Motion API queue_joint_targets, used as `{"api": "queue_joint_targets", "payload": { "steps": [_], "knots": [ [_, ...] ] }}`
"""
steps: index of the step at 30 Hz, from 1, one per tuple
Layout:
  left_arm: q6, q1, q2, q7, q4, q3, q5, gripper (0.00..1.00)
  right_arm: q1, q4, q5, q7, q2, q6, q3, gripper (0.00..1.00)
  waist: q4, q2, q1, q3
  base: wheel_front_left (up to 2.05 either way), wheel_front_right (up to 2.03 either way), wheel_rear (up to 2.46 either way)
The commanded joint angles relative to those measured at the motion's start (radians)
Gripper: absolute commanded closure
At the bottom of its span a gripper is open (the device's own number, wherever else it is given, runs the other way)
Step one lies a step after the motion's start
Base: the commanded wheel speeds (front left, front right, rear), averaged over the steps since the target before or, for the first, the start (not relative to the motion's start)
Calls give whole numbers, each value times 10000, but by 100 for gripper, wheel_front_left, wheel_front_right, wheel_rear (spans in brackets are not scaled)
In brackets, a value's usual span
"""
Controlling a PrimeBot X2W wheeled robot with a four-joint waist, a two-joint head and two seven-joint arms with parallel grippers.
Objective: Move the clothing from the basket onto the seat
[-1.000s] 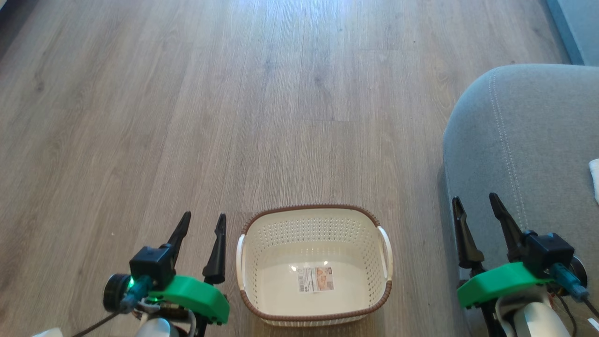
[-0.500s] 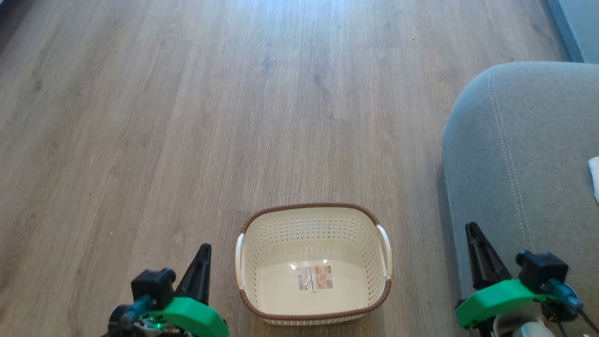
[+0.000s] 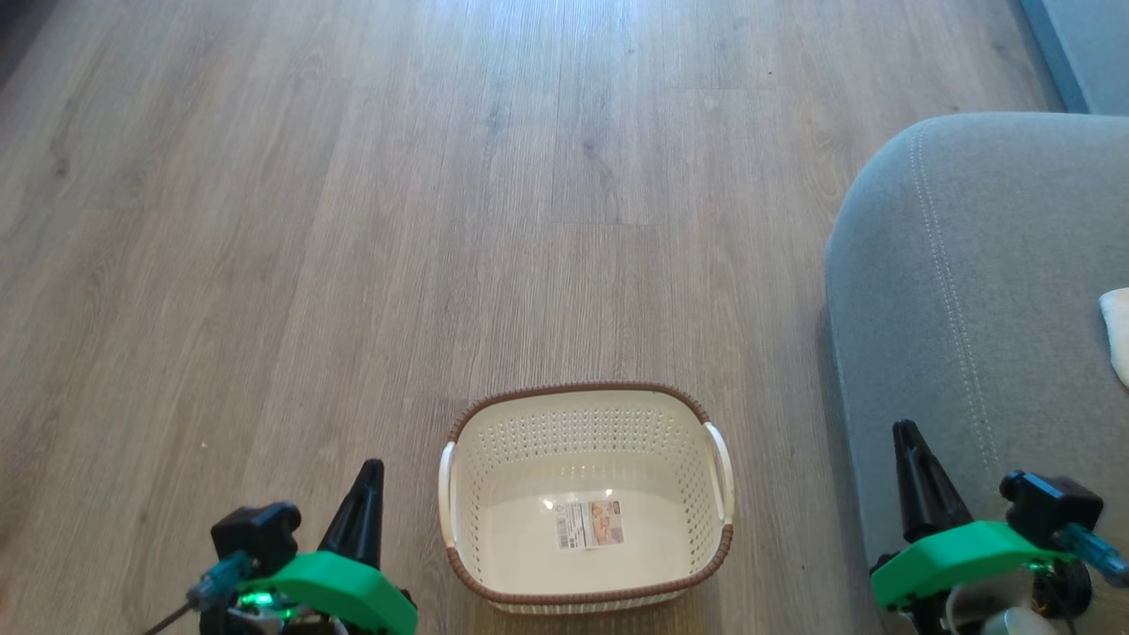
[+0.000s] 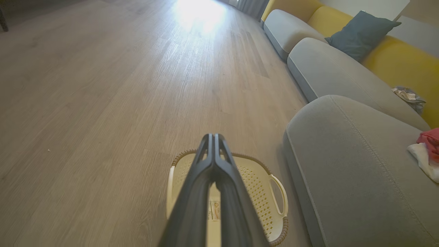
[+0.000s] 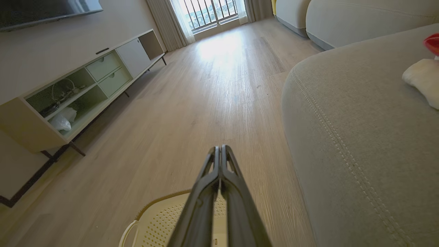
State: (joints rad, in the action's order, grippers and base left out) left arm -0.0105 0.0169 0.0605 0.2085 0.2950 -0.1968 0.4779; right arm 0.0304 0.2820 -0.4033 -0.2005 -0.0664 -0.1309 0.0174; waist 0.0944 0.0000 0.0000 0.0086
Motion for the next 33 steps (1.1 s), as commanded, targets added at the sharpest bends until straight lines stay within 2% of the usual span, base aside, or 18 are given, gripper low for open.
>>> {"api": "queue_joint_targets", "payload": {
  "steps": [1, 33],
  "knots": [
    [77, -518, 35, -33, -325, 147, 201, 100, -471, -342, -225, 26, 2, 0, 36, 100, -6, 0, 0, -1, 0, 0, 0],
    [499, -737, 92, -926, -393, 942, 3820, 100, -758, -353, -3954, 1007, 53, 1, 329, 100, -302, 0, 0, -18, 0, 0, 0]
  ]
}}
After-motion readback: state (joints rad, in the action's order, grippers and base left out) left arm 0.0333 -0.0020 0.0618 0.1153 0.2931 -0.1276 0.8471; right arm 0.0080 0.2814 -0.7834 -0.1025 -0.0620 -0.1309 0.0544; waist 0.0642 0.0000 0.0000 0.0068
